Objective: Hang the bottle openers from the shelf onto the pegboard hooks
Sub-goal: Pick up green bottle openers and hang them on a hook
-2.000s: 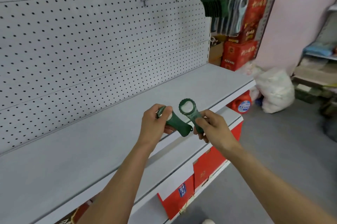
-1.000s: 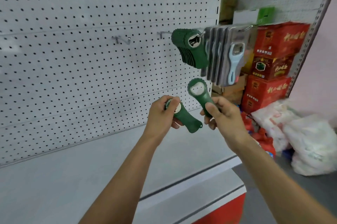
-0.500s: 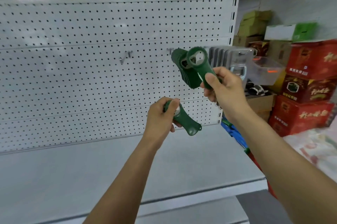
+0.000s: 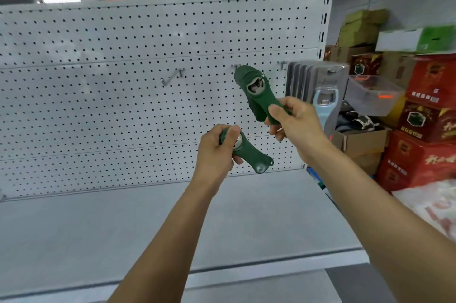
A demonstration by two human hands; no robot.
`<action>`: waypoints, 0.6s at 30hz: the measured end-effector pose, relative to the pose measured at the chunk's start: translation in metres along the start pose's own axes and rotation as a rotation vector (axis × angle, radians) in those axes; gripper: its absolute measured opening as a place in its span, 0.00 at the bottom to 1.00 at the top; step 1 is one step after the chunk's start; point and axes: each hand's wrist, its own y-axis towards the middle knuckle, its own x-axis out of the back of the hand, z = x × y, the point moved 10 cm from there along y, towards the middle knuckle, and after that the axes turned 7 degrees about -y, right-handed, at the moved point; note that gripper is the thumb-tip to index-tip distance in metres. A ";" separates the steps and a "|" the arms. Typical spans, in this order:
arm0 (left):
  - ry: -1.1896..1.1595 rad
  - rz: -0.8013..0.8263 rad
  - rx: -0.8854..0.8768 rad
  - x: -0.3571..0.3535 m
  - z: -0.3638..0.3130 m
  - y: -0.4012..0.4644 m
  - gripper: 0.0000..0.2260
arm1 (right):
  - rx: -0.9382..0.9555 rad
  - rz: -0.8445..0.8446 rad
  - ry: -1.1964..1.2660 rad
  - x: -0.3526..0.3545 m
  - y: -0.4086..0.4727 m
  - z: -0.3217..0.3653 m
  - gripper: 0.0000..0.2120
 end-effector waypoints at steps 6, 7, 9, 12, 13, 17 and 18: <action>-0.030 -0.015 -0.021 0.003 -0.005 0.000 0.09 | -0.146 0.072 -0.136 -0.015 -0.035 -0.039 0.12; -0.031 -0.019 -0.026 0.004 -0.006 0.000 0.09 | -0.144 0.134 -0.149 -0.023 -0.043 -0.043 0.14; -0.031 -0.022 -0.034 0.004 -0.006 -0.001 0.09 | -0.116 0.242 -0.123 -0.036 -0.055 -0.047 0.12; -0.043 -0.003 -0.036 0.003 -0.006 -0.002 0.08 | -0.064 0.239 -0.084 -0.037 -0.058 -0.045 0.06; -0.046 0.008 -0.039 0.002 -0.006 -0.003 0.09 | -0.051 0.212 -0.063 -0.034 -0.056 -0.042 0.05; 0.035 0.071 -0.057 -0.002 -0.004 -0.008 0.07 | 0.033 0.083 0.051 -0.017 -0.044 -0.019 0.03; 0.085 0.085 -0.061 -0.003 -0.002 -0.010 0.06 | 0.056 0.054 0.076 -0.013 -0.040 -0.012 0.03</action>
